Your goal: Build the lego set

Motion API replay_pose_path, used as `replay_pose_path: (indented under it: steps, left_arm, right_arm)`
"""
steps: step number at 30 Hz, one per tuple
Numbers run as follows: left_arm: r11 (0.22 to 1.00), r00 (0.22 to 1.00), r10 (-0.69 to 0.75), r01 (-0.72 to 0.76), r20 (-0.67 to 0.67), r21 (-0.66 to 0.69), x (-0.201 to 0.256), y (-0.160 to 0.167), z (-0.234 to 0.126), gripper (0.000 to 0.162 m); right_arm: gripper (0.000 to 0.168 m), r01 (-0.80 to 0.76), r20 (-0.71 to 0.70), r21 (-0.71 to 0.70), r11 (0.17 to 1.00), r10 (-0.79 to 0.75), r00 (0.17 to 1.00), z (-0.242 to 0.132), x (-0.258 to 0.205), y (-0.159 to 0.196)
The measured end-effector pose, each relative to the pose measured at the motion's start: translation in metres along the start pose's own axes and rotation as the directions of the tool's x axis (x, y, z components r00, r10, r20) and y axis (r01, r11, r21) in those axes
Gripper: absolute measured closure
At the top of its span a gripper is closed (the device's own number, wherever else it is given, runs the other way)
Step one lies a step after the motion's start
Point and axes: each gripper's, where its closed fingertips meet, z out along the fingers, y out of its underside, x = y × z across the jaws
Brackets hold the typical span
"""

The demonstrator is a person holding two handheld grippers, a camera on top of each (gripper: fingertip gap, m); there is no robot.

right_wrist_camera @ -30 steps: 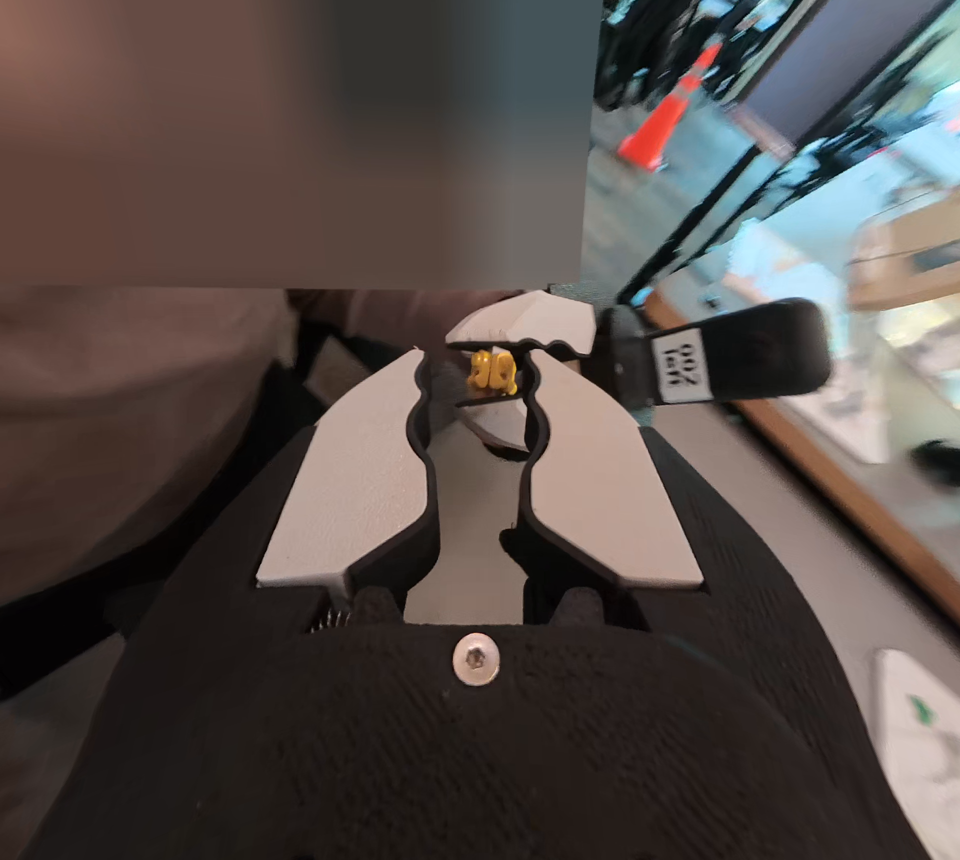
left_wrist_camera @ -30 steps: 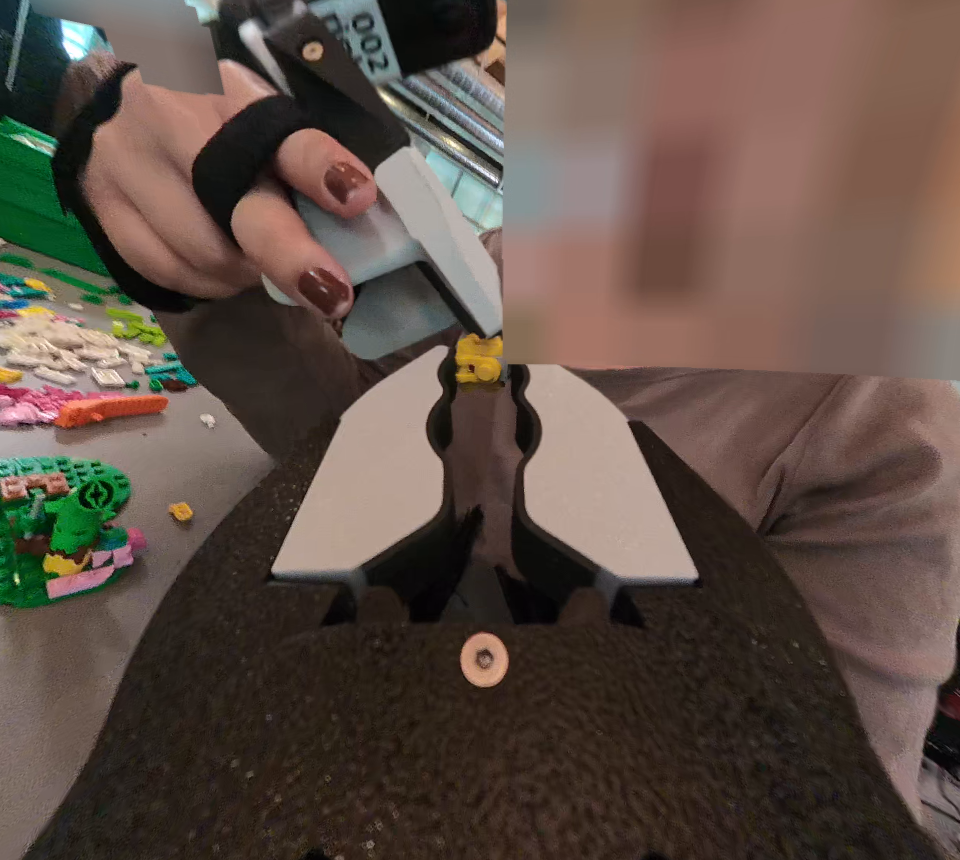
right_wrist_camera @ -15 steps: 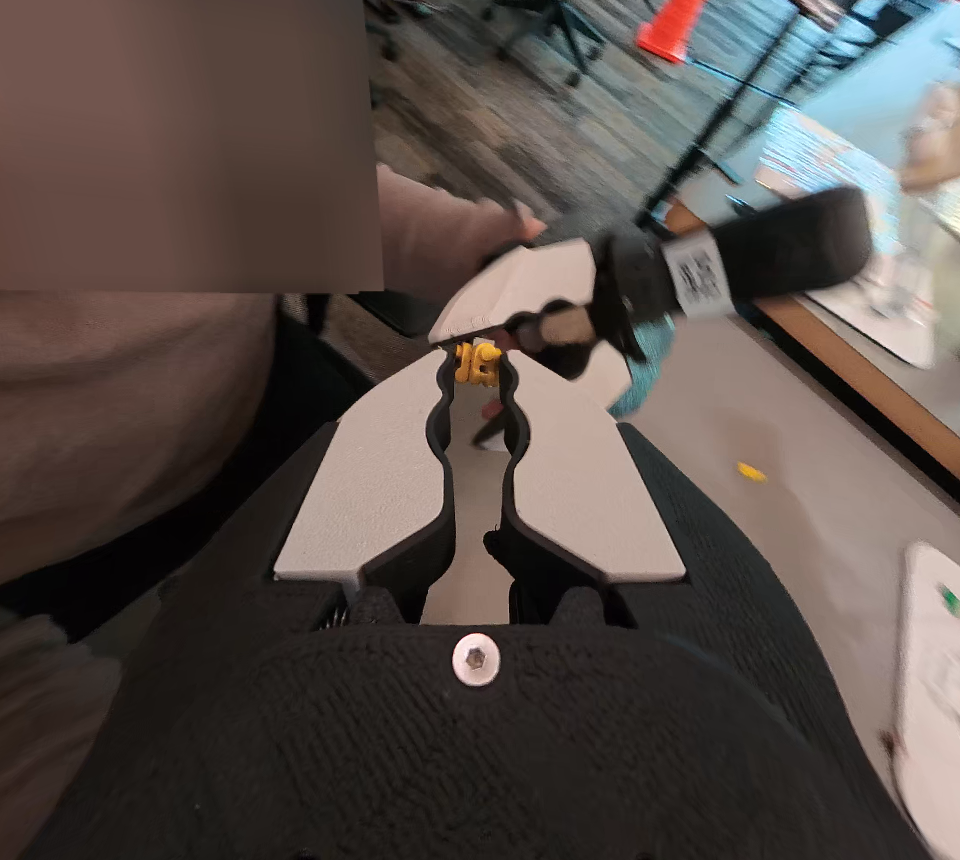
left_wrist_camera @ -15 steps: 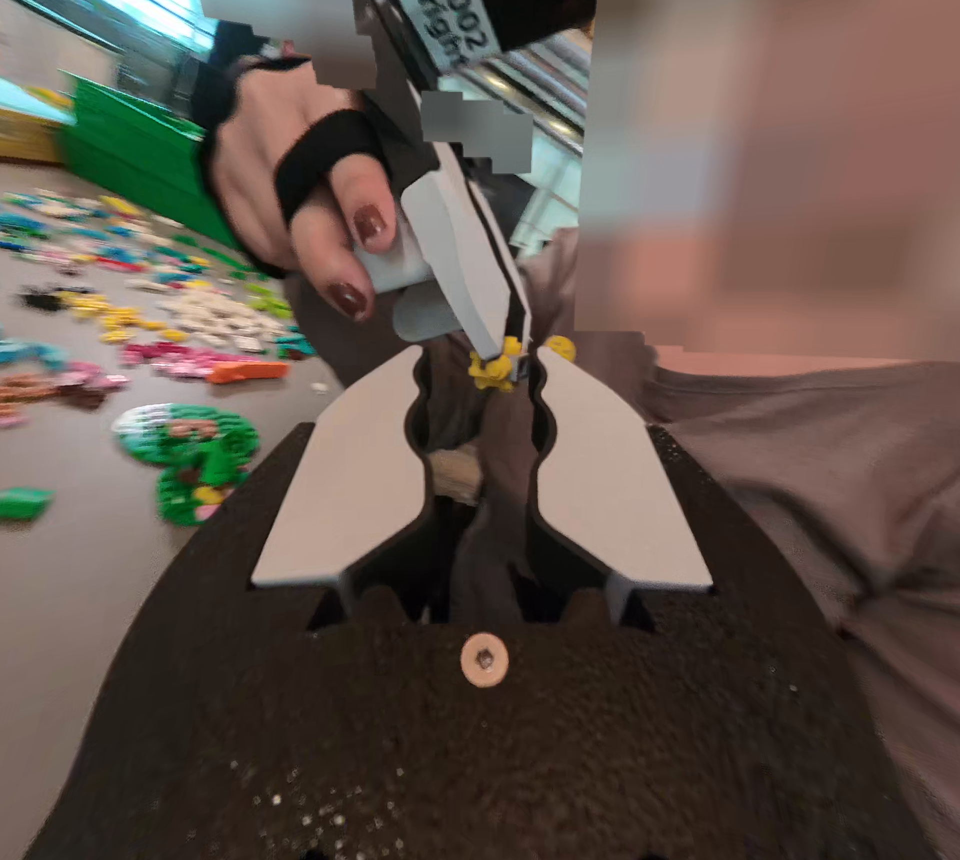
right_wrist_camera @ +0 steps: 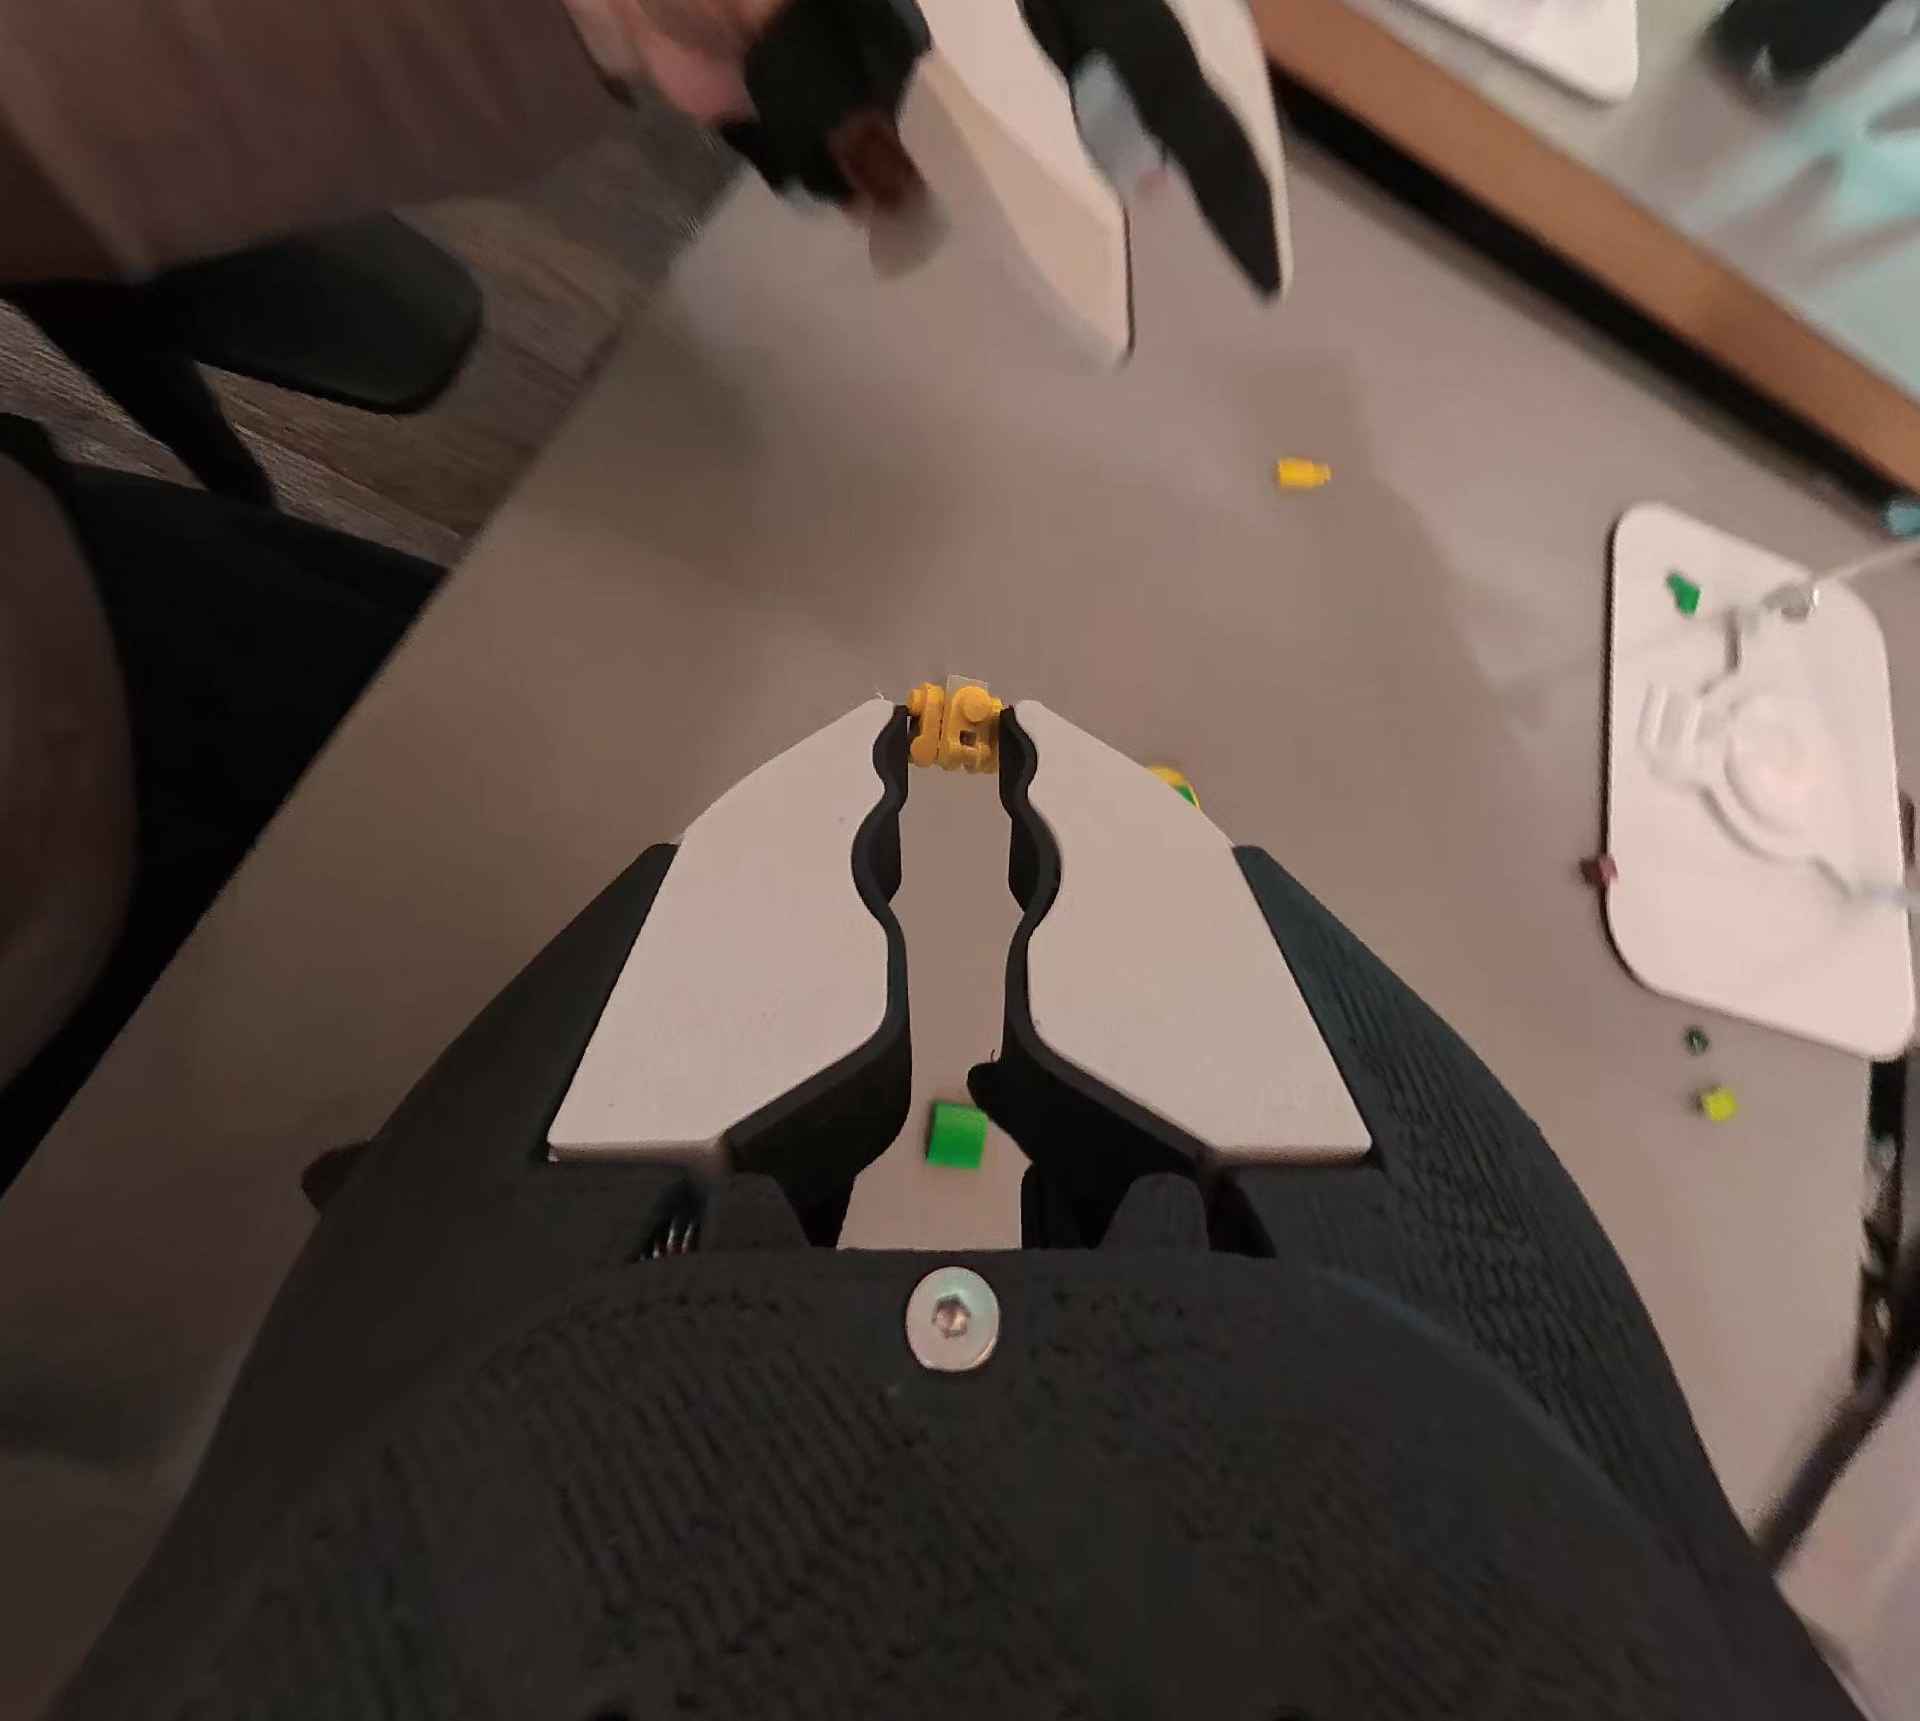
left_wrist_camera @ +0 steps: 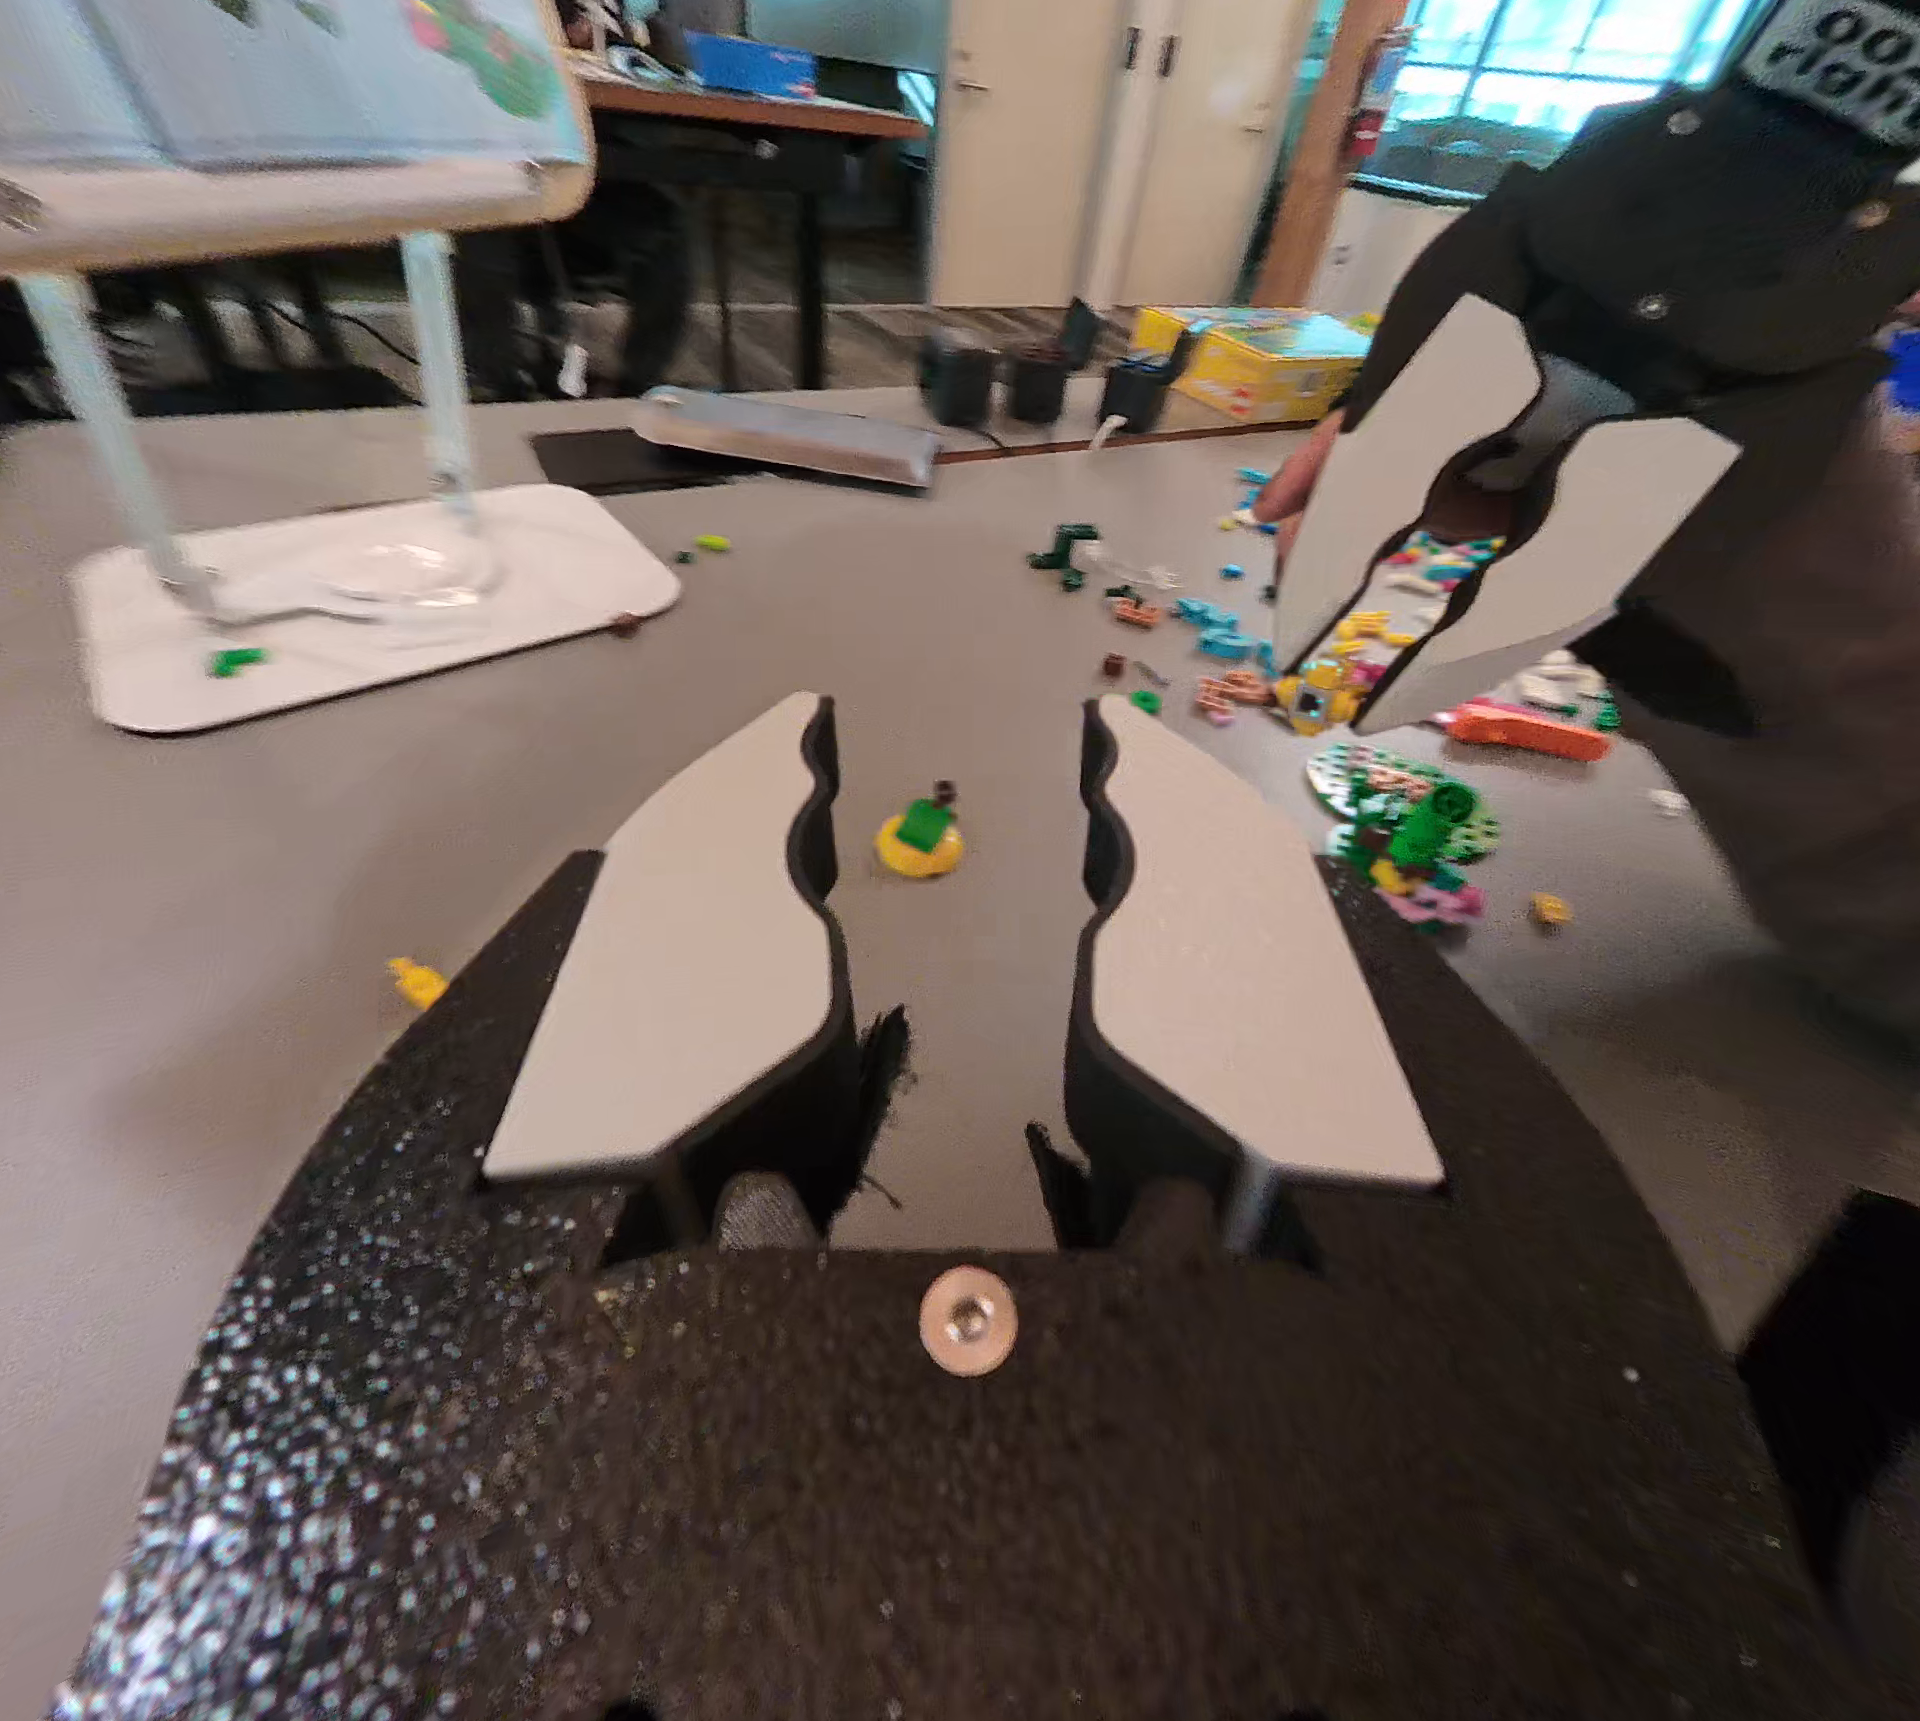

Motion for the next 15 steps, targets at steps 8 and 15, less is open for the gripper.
replay_pose_path:
  steps: [8,15]
  left_arm:
    - [0.982,0.999,-0.015,0.007,0.040,0.188,-0.009,-0.004,-0.002,0.129]
    - [0.995,0.988,0.063,-0.073,0.140,0.069,-0.033,0.027,0.004,0.130]
  right_arm:
    - [0.154,-0.069,-0.033,-0.108,0.992,0.066,0.997,0.033,-0.010,-0.005]
    - [0.154,-0.075,-0.064,-0.084,0.994,0.070,0.995,0.076,-0.030,-0.013]
